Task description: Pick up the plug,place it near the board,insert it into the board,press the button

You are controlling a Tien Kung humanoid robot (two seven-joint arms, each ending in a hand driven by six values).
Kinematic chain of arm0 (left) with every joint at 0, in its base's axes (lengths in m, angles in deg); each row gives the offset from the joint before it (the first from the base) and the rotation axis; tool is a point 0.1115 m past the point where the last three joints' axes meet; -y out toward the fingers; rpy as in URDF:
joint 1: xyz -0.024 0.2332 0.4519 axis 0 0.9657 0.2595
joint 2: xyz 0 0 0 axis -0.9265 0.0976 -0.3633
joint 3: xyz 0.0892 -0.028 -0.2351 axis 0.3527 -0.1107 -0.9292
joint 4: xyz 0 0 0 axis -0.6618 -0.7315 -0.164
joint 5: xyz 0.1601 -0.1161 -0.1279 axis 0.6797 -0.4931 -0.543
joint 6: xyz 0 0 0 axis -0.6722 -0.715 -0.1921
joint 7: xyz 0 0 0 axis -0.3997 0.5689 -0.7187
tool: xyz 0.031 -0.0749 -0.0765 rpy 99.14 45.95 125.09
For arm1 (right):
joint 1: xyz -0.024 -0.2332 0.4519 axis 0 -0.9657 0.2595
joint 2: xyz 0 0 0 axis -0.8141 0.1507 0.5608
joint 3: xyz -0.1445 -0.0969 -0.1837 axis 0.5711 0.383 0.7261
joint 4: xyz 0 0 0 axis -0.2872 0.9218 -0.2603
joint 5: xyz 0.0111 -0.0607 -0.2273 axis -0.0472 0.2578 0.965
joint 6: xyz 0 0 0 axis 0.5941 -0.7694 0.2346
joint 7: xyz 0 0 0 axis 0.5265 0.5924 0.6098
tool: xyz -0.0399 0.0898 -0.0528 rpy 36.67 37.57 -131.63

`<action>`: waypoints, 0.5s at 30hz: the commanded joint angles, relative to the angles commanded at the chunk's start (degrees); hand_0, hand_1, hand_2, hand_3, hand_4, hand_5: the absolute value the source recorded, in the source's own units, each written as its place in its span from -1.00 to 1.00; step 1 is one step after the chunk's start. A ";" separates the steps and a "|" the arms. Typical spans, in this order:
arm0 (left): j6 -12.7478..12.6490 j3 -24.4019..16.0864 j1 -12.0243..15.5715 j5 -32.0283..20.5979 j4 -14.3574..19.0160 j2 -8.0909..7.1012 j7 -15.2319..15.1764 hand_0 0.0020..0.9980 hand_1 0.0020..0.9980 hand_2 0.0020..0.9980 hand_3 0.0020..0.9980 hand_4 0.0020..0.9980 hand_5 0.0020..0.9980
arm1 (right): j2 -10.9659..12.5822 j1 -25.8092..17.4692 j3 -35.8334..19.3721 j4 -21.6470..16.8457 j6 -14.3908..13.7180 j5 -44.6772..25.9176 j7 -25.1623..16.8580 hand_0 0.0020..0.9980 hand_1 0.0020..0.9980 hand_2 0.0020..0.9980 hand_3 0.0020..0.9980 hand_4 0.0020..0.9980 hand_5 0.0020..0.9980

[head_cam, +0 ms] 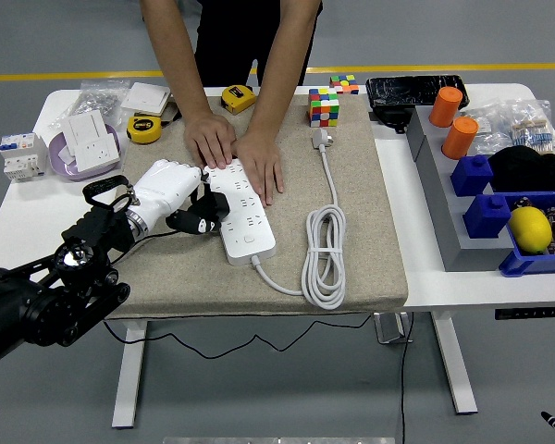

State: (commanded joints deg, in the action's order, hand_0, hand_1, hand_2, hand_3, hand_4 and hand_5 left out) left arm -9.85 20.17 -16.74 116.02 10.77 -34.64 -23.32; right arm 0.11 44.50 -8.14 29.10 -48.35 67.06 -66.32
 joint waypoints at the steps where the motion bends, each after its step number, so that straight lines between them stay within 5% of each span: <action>1: 0.05 0.00 -0.03 -0.02 -0.16 0.02 0.01 -0.08 -0.26 -0.22 0.00 0.36 -1.00 | 0.00 0.01 -0.03 0.00 0.00 0.03 0.03 1.00 0.68 0.49 0.50 1.00 0.68; 15: 0.48 0.34 -0.94 0.97 -2.17 0.37 0.06 -0.07 -0.24 -0.22 0.00 0.36 -1.00 | 0.04 -0.04 -0.12 0.00 0.03 0.21 0.01 1.00 0.68 0.49 0.50 1.00 0.68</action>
State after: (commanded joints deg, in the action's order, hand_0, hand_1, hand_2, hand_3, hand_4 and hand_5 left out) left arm -9.37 20.51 -17.68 116.98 8.61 -34.27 -23.26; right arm 0.15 44.47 -8.26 29.10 -48.32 67.27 -66.31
